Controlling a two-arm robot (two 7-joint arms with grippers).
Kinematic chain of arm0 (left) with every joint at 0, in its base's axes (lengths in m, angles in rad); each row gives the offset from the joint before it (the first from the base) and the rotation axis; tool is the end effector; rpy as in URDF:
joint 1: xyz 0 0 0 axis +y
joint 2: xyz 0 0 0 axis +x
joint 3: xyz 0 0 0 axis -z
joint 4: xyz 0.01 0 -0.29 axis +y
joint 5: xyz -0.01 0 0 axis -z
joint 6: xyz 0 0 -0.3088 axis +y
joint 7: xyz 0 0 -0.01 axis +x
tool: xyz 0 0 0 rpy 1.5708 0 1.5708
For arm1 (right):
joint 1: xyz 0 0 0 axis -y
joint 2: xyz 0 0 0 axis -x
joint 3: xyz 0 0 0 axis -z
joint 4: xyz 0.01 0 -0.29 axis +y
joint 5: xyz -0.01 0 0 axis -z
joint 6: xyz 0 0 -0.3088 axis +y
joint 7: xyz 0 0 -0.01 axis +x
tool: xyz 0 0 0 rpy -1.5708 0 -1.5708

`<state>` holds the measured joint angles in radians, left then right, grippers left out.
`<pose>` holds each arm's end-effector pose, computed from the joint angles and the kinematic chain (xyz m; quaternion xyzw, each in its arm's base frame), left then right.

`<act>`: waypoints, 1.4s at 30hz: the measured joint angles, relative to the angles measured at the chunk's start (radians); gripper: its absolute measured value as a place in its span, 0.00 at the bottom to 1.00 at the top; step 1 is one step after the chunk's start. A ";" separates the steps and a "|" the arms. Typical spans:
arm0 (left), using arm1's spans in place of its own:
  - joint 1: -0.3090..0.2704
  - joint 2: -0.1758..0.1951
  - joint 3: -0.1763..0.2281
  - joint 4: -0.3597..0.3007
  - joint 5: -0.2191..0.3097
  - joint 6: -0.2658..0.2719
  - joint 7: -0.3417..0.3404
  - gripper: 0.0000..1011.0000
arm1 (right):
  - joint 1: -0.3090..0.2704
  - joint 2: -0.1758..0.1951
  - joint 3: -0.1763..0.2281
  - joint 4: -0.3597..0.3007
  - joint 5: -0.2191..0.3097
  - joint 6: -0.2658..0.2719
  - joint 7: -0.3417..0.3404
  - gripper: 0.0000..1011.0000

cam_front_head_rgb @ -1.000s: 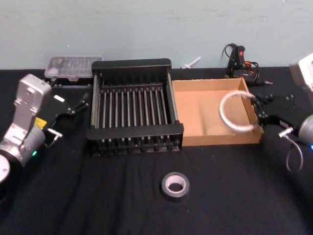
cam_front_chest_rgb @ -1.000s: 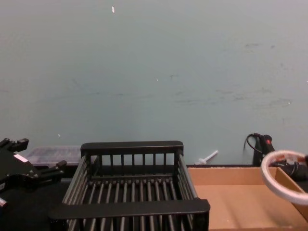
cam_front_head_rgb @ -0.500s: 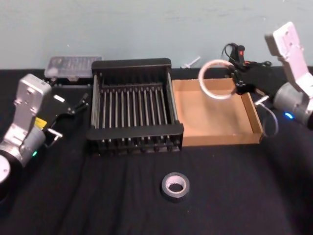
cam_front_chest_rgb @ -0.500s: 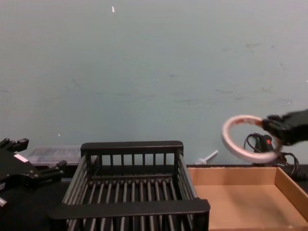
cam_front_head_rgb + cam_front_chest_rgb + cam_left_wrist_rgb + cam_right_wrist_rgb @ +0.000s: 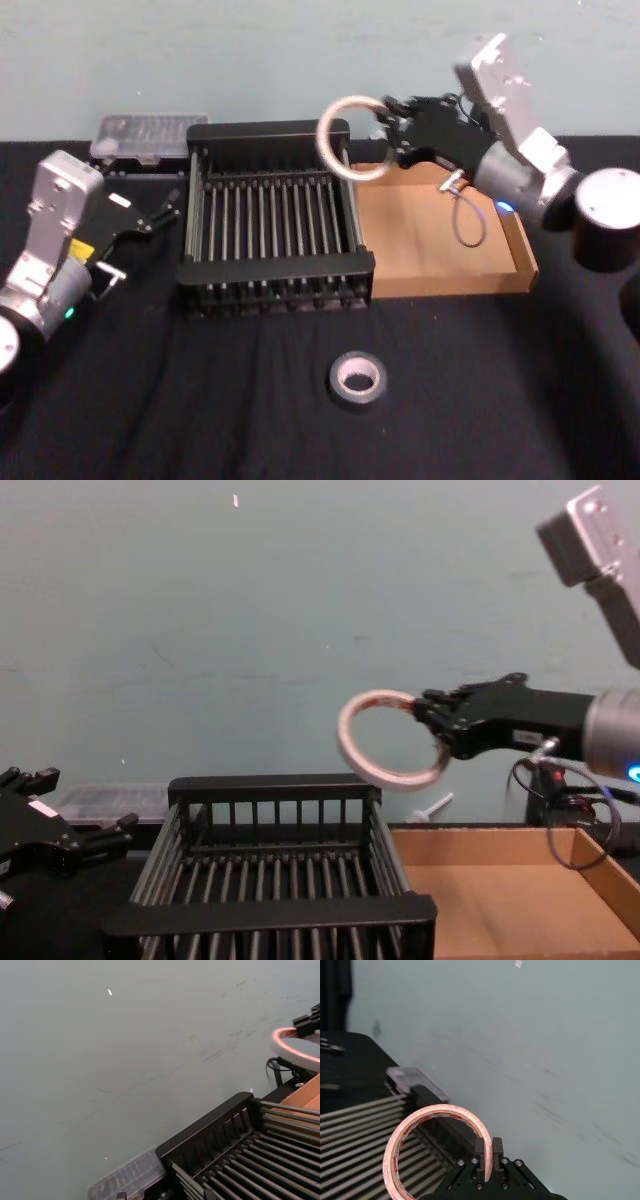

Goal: Pick up the white tape and place it into the black box , Pick up the silver tape and place it into the brown box.

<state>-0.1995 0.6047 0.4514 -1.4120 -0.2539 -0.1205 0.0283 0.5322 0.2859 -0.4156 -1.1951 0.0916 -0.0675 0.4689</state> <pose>0.3581 0.0827 -0.3023 0.1415 -0.1325 0.5799 0.7913 0.4588 0.0001 -0.2326 -0.1029 -0.1497 -0.3994 0.8986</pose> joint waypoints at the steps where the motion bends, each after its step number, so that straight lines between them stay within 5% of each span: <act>1: 0.000 0.000 0.000 0.000 0.000 0.000 0.000 0.99 | 0.008 -0.005 -0.007 0.015 -0.001 -0.015 0.005 0.09; 19: 0.000 0.000 0.000 0.000 0.000 0.000 0.000 0.99 | 0.092 -0.113 -0.104 0.248 -0.044 -0.194 0.029 0.09; 36: 0.000 0.000 0.000 0.000 0.000 0.000 0.000 0.99 | 0.093 -0.121 -0.113 0.276 -0.063 -0.199 0.018 0.09; 42: 0.000 0.000 0.000 0.000 0.000 0.000 0.000 0.99 | 0.093 -0.121 -0.113 0.275 -0.061 -0.198 0.019 0.26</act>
<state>-0.1995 0.6047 0.4514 -1.4120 -0.2539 -0.1205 0.0283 0.6254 0.1650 -0.5281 -0.9202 0.0305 -0.2657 0.4876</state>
